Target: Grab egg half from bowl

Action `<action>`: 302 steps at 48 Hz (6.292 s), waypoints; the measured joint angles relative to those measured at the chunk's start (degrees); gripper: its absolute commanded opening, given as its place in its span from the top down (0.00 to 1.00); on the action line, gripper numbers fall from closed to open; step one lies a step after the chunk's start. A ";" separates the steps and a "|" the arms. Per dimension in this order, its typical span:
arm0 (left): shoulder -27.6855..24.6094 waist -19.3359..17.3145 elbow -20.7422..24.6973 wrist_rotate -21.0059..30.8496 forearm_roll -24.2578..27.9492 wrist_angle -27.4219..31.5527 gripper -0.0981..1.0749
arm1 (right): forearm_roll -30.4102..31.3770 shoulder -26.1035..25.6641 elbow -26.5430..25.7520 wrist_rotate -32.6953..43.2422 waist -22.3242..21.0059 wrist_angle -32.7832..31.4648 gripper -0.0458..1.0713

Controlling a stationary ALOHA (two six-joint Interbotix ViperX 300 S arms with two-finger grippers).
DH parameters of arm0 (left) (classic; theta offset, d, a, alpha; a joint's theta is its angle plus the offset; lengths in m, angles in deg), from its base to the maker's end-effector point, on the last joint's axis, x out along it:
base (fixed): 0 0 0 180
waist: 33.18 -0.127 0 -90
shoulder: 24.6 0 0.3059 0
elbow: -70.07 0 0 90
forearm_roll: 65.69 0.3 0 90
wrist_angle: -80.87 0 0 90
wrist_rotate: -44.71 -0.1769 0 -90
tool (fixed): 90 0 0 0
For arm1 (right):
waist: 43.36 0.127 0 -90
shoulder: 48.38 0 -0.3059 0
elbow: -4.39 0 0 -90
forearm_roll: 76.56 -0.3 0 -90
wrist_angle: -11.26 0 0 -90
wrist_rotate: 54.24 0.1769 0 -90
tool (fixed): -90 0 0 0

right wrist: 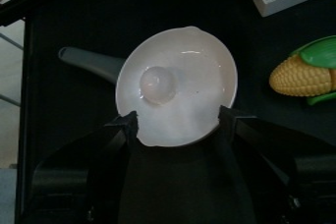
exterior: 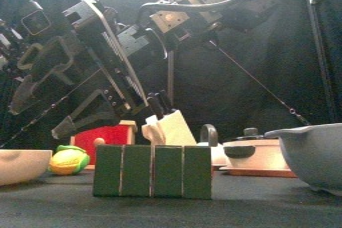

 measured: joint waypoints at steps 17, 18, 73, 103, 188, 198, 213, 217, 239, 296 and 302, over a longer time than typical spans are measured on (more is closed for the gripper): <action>0.09 0.00 0.00 0.00 -0.09 0.00 0.42 | -13.71 -12.74 12.04 0.00 1.93 -2.64 0.10; 0.00 0.00 -0.09 0.09 -0.18 0.09 0.42 | -14.41 -13.10 12.39 0.00 2.20 -3.08 0.10; 0.09 0.00 -0.26 -0.09 -0.53 0.00 0.42 | -60.12 -26.46 25.22 -0.26 24.43 -47.37 0.10; 0.09 0.00 -0.35 -0.09 -0.53 0.09 0.42 | -65.04 -27.33 28.56 -0.18 24.52 -47.20 0.12; 0.09 0.00 -0.53 0.00 -0.62 2.37 0.42 | -67.59 -26.37 34.98 -0.44 21.09 -32.43 0.13; 0.09 0.00 -0.70 0.00 -0.62 2.37 0.42 | -67.68 -26.63 35.60 -0.53 20.74 -31.73 0.13; 0.00 0.00 -0.62 0.00 -0.62 2.46 0.42 | -66.45 -27.69 36.30 -0.44 19.86 -32.52 0.13; 0.09 0.00 -0.62 0.00 -0.62 2.46 0.42 | -66.36 -28.65 36.39 -0.44 19.25 -33.49 0.13; 0.09 0.00 -0.70 0.00 -0.88 2.46 0.42 | -69.61 -35.33 34.54 -10.90 17.49 -41.04 0.13; 0.09 0.00 -0.88 0.00 -1.14 2.55 0.42 | -77.61 -31.82 37.09 -25.84 16.96 -32.70 0.13; 0.09 0.00 -0.97 0.00 -1.14 2.55 0.42 | -78.05 -31.29 37.27 -25.84 17.05 -31.82 0.13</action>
